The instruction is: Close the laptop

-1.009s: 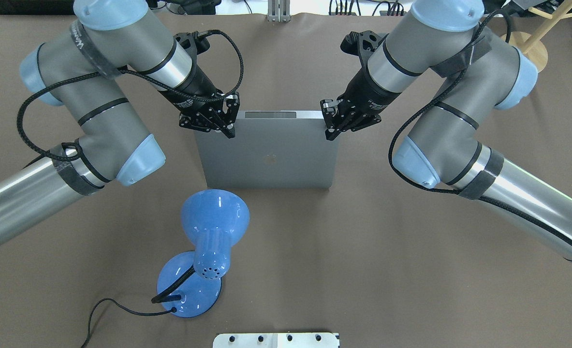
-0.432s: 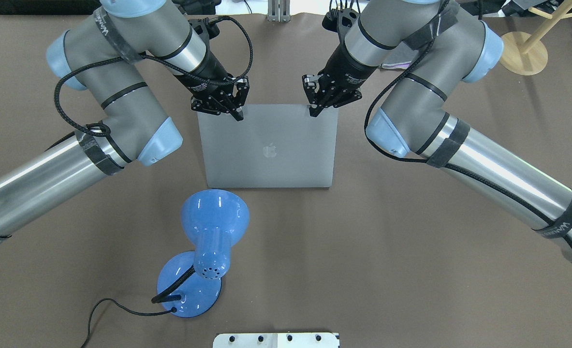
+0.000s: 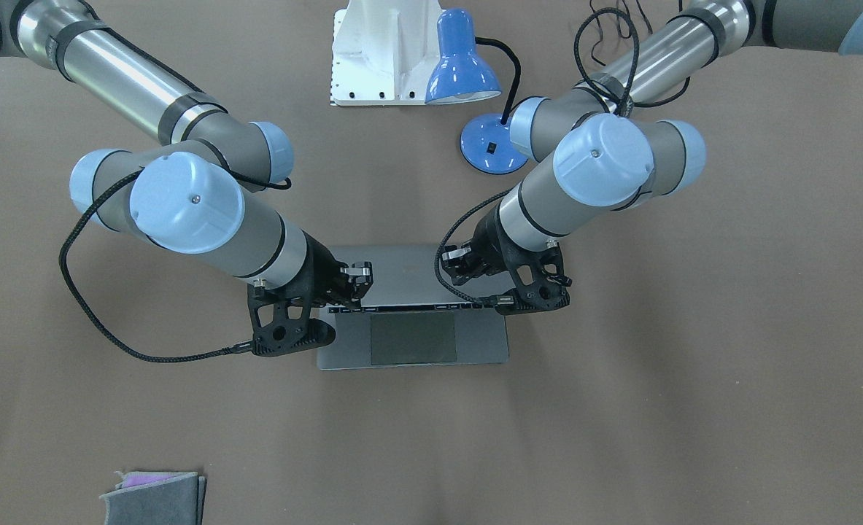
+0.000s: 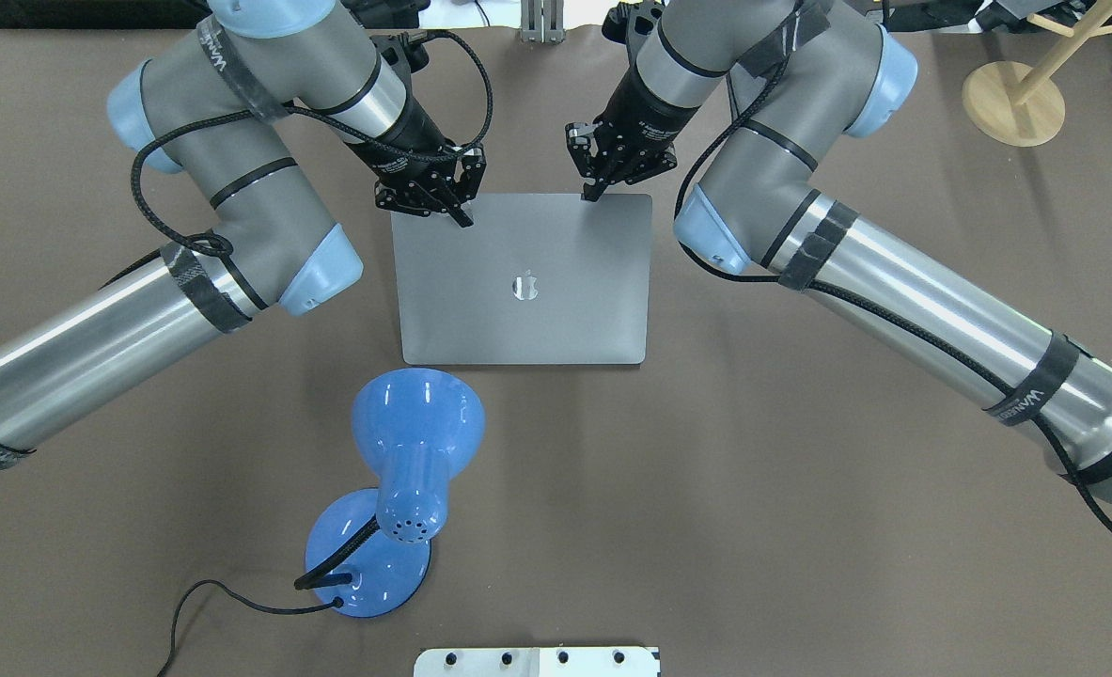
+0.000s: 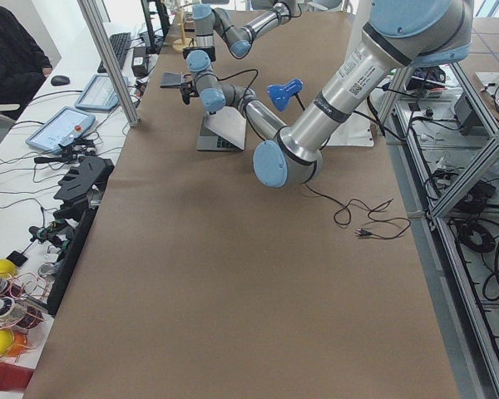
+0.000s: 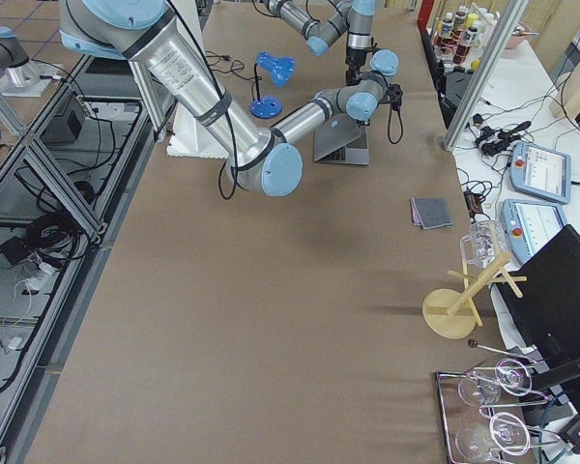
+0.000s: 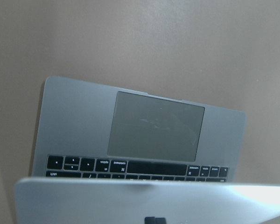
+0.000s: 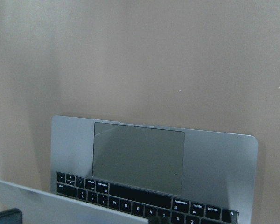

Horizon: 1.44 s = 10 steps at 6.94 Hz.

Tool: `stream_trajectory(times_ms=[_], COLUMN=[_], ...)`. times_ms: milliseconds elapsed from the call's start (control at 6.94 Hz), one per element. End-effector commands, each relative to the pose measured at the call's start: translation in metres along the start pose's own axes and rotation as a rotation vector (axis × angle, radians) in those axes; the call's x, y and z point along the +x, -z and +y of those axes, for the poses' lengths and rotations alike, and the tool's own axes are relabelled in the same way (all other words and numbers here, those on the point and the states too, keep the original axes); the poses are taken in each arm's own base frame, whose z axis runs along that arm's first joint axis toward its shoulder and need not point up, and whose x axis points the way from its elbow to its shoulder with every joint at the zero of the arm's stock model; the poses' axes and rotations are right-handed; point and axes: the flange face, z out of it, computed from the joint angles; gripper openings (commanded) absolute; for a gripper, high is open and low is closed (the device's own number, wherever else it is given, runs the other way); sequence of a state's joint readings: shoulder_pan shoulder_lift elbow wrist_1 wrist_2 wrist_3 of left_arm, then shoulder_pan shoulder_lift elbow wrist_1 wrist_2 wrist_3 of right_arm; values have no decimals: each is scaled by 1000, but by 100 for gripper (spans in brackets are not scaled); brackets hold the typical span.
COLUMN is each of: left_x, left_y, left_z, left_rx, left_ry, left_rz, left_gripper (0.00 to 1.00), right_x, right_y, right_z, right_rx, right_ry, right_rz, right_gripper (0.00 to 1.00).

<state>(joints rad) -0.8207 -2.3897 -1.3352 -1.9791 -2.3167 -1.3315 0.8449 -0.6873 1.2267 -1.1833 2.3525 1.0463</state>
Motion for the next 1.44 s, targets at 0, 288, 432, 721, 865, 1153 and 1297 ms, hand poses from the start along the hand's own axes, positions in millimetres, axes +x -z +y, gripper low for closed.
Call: stream_trajectory(times_ms=[0, 288, 432, 721, 865, 1153, 1297], left_x=[6, -2, -7, -15, -15, -12, -12], left_y=[-14, -33, -40, -68, -77, -94, -99], left_z=[-18, -37, -43, -40, -36, -24, -21], left_rx=[34, 72, 96, 100, 109, 133, 140], left_ry=[7, 1, 7, -5, -8, -22, -25], left_rz=[-16, -20, -37, -46, -57, -71, -77], left_gripper=[0, 0, 0, 0, 0, 0, 0], right_x=[-13, -9, -8, -7, -11, -4, -2], right_y=[-11, -40, -53, -83, -93, -112, -113], right_z=[-17, -17, -16, -10, -10, -12, -13], right_rx=[15, 34, 40, 44, 55, 78, 85], right_ry=[-10, 12, 25, 21, 27, 33, 31], right_rz=[27, 35, 37, 79, 91, 112, 120], right_gripper=[0, 0, 0, 0, 0, 0, 0])
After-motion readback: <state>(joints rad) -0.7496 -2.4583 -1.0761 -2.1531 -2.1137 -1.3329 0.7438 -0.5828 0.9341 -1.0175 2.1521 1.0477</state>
